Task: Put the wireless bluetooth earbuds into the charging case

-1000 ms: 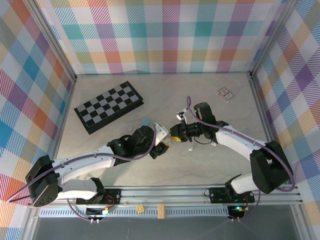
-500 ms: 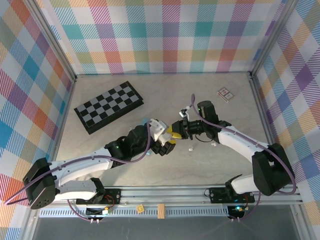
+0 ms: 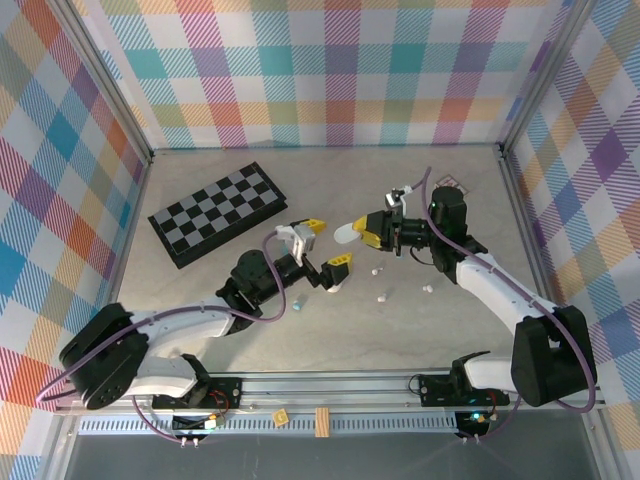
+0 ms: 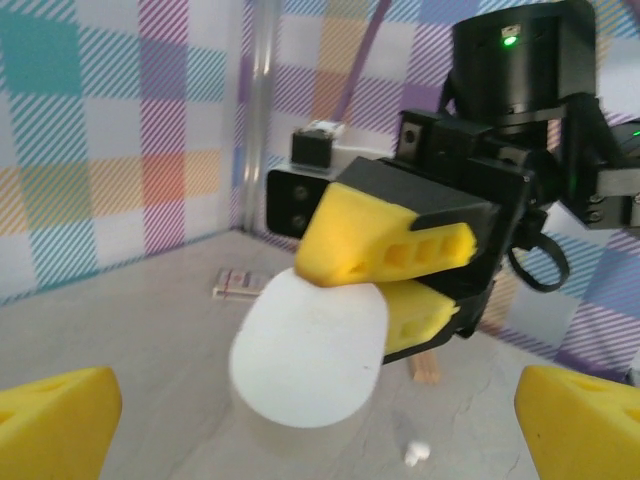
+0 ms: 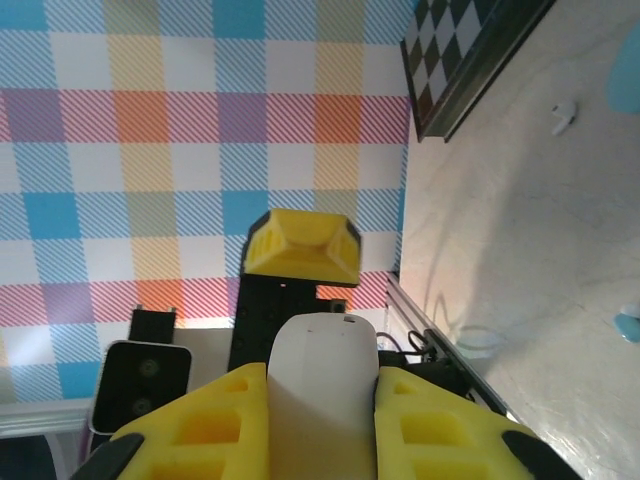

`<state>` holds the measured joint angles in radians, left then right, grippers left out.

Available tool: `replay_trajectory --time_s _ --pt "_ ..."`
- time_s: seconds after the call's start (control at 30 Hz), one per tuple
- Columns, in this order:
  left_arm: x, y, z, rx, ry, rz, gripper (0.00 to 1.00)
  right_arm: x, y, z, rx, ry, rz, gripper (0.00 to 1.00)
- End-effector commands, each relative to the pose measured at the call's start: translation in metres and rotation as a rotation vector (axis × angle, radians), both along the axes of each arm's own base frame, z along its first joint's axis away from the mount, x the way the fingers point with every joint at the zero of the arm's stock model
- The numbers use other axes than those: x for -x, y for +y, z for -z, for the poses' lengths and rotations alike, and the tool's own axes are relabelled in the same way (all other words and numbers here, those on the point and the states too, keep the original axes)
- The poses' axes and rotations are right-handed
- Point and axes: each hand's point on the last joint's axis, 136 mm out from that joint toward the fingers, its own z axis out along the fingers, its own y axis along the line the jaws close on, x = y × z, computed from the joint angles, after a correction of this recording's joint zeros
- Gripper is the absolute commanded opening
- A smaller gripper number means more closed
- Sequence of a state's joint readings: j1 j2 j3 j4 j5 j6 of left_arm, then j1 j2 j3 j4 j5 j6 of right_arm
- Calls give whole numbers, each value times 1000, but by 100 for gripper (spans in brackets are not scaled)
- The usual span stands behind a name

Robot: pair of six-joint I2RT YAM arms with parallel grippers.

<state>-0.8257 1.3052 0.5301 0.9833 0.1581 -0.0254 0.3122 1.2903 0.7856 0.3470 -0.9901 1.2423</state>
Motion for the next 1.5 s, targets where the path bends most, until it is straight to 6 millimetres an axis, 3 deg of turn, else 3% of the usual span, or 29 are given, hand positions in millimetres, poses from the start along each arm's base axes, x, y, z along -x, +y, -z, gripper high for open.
replay_trajectory --time_s 0.0,0.23,0.63,0.87,1.07,1.47 --pt "13 -1 -34 128 -175 65 100 0 1 -34 -77 -48 -11 9" --pt "9 -7 -25 111 -207 70 94 3 -1 -51 -113 -32 4 9" --pt "9 -18 -33 104 -255 108 66 11 -5 -59 -123 -23 21 9" --pt "5 -18 -40 120 -259 99 63 15 -6 -62 -117 -32 20 9" --pt "1 -21 -46 129 -265 90 67 17 -7 -59 -104 -36 19 8" --pt "1 -27 -49 131 -273 121 42 16 -6 -58 -104 -34 16 8"
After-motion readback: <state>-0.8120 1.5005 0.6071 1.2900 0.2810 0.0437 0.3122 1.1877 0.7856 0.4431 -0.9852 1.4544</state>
